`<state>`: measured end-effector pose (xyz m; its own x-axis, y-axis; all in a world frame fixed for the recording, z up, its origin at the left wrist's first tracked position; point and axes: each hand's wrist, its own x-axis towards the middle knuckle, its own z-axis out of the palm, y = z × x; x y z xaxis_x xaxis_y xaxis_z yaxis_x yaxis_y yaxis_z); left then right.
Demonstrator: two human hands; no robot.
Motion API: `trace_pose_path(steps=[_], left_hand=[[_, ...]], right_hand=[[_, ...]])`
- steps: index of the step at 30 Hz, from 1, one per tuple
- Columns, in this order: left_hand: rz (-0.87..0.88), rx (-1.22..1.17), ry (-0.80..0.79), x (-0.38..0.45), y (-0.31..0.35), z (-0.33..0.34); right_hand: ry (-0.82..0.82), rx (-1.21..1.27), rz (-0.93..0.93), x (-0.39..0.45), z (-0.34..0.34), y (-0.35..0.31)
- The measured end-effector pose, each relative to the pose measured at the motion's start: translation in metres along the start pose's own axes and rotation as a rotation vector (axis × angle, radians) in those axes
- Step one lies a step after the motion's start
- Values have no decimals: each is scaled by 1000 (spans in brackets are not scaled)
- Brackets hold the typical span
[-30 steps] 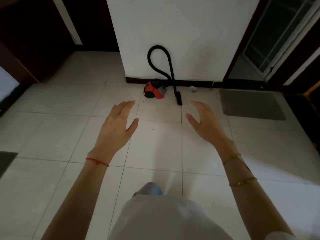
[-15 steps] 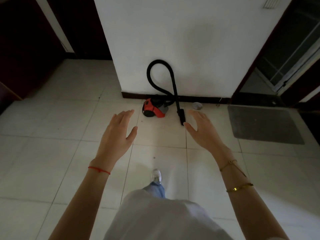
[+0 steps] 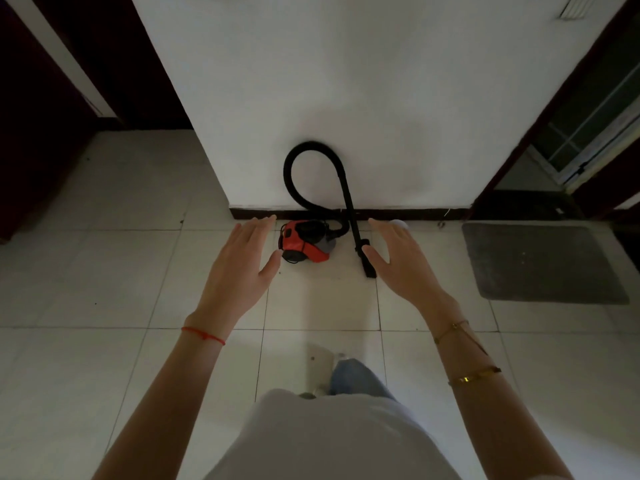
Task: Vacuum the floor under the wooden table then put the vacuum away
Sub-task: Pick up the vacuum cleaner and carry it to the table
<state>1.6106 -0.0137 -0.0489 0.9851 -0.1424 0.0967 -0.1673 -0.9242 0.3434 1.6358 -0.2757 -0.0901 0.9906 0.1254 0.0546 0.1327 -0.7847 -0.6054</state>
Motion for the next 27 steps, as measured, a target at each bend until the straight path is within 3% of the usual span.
trace_pose_path(steps=[13, 27], left_hand=[[-43, 5, -4, 133, -25, 52], [-22, 1, -58, 296, -137, 249]], right_hand=[[-6, -46, -16, 145, 22, 60], [38, -11, 85, 317, 165, 190]])
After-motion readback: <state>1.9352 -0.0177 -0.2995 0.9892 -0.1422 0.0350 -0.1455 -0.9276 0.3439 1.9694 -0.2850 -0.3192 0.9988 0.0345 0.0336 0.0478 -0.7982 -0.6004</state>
